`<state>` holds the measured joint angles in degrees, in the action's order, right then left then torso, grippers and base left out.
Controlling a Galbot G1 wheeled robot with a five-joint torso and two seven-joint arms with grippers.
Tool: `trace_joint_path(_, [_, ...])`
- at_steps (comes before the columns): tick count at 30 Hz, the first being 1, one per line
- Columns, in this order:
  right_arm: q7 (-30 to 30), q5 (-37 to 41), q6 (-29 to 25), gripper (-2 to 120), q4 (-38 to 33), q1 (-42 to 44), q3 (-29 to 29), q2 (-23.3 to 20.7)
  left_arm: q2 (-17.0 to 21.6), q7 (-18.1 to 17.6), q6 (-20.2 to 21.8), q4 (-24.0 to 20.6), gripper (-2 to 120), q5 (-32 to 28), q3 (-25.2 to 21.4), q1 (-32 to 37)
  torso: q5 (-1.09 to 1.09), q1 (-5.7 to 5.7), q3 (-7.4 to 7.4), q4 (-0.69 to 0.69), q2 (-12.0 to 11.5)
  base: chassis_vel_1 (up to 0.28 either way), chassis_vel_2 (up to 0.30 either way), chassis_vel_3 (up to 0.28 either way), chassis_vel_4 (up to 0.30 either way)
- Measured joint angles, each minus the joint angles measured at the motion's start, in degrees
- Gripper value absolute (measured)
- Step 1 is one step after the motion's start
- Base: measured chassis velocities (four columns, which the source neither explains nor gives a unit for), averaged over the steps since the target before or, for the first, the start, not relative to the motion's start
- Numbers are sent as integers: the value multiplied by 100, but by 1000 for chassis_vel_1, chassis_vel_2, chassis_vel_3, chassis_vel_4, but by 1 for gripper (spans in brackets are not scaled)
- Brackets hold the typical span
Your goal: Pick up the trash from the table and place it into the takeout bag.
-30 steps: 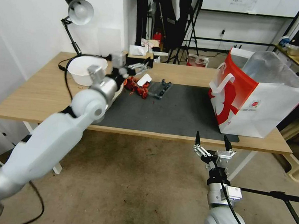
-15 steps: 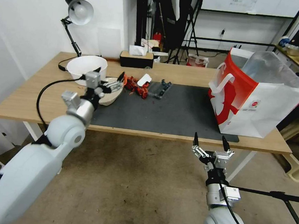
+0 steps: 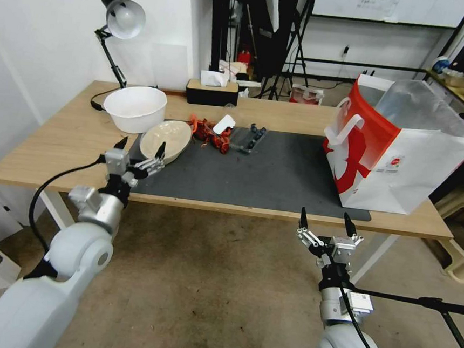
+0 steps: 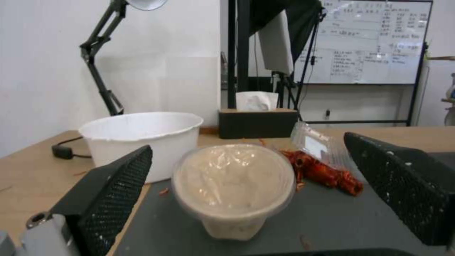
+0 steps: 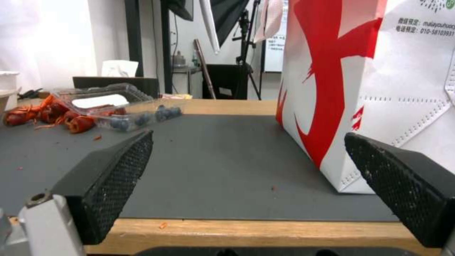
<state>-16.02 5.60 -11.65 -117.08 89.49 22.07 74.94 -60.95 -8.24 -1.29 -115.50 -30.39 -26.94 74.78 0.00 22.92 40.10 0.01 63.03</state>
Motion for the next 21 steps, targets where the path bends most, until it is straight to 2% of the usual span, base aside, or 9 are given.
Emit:
trace_joint_path(4, [0,0,-11,100,19,0,-1,-13,-135,67,-145,-1,100,151,-80,195,0,0,0,-1,0,0,0,0,0])
trace_joint_path(10, [0,-3,-43,100,85,-23,-29,-12,-452,221,-583,150,100,519,-145,654,0,0,0,0,0,0,0,0,0])
trace_joint_path(21, [-3,-20,-71,100,88,28,4,12,-583,310,-965,492,100,805,44,846,0,0,0,-1,0,0,0,0,0])
